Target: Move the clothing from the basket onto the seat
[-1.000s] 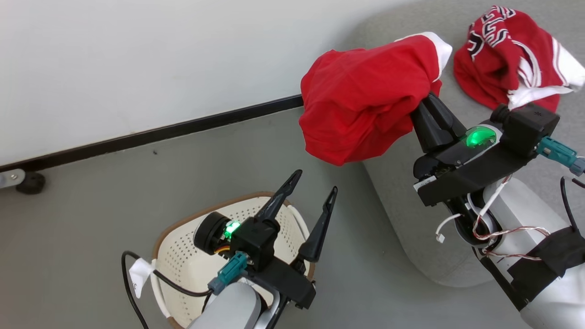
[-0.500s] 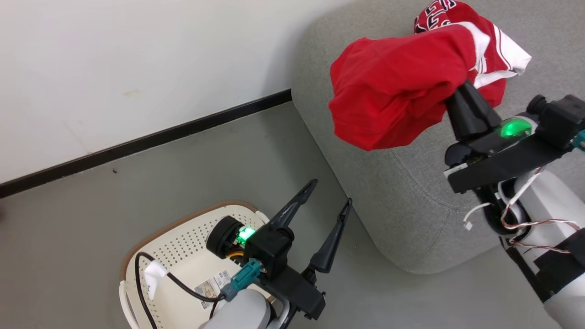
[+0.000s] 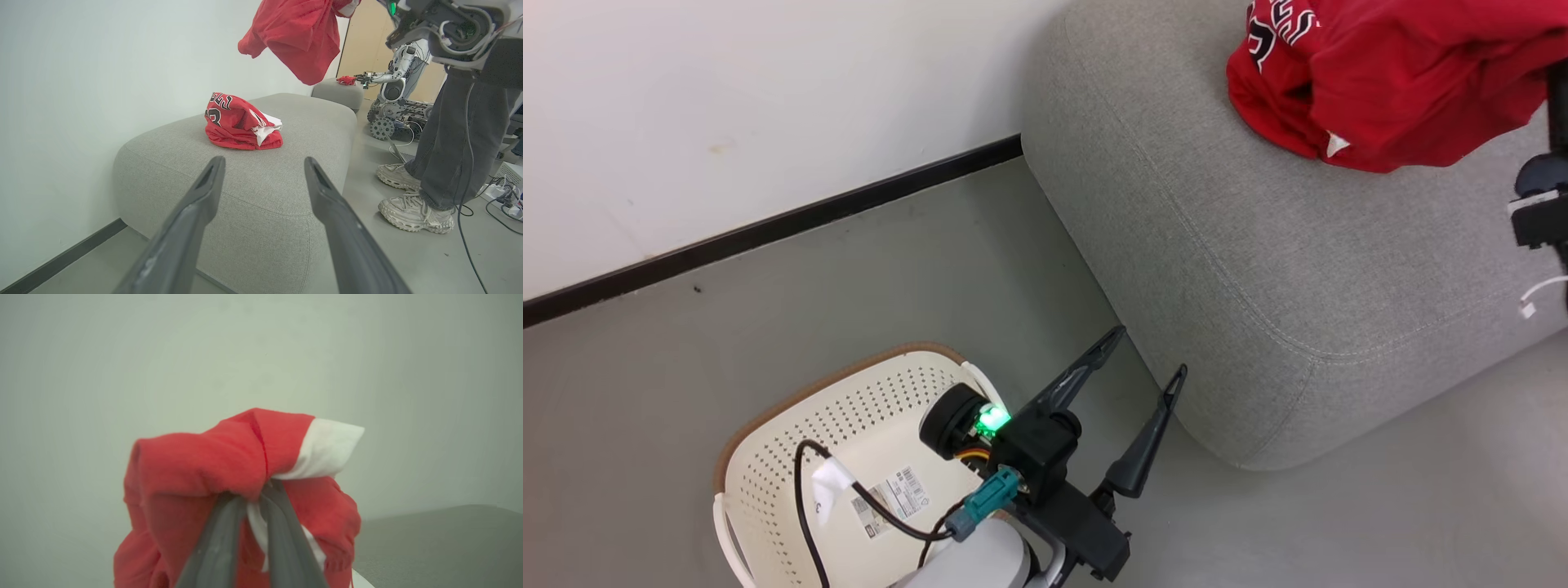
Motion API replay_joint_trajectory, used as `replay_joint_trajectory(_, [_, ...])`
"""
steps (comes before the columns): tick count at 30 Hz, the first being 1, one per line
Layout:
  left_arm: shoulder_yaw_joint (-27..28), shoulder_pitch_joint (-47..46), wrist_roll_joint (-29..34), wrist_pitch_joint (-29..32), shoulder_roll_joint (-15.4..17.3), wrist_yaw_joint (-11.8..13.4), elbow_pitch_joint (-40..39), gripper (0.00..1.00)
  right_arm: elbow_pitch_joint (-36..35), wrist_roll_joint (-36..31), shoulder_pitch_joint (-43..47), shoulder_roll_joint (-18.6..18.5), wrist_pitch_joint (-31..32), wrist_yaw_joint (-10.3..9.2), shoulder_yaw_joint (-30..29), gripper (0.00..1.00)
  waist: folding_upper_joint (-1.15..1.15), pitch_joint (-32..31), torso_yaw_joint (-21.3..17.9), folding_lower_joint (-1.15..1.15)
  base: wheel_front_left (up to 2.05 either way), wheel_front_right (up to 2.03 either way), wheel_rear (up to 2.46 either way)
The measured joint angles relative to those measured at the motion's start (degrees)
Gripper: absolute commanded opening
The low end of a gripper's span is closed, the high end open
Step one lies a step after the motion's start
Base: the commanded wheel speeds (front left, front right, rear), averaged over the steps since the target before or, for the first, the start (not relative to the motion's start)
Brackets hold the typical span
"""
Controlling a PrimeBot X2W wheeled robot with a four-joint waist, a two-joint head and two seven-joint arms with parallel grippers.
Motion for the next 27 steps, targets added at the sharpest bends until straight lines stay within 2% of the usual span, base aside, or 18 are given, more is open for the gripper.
replay_joint_trajectory(13, [-2.7, -2.7, -0.4, 0.0, 0.0, 1.8, -0.5, 1.0, 6.5, -1.4, -5.2, -3.9, -0.2, 0.0, -5.9, 0.0, 0.0, 4.3, 1.4, 0.0, 0.0, 0.0, 0.0])
replay_joint_trajectory(27, [-5.4, -8.3, 0.0, 0.0, 0.1, 2.7, -0.4, 1.0, 14.8, -2.5, -13.5, -10.6, -0.2, 0.01, -13.6, 0.0, 0.0, 13.1, 4.5, 0.01, 0.0, 0.0, 0.0])
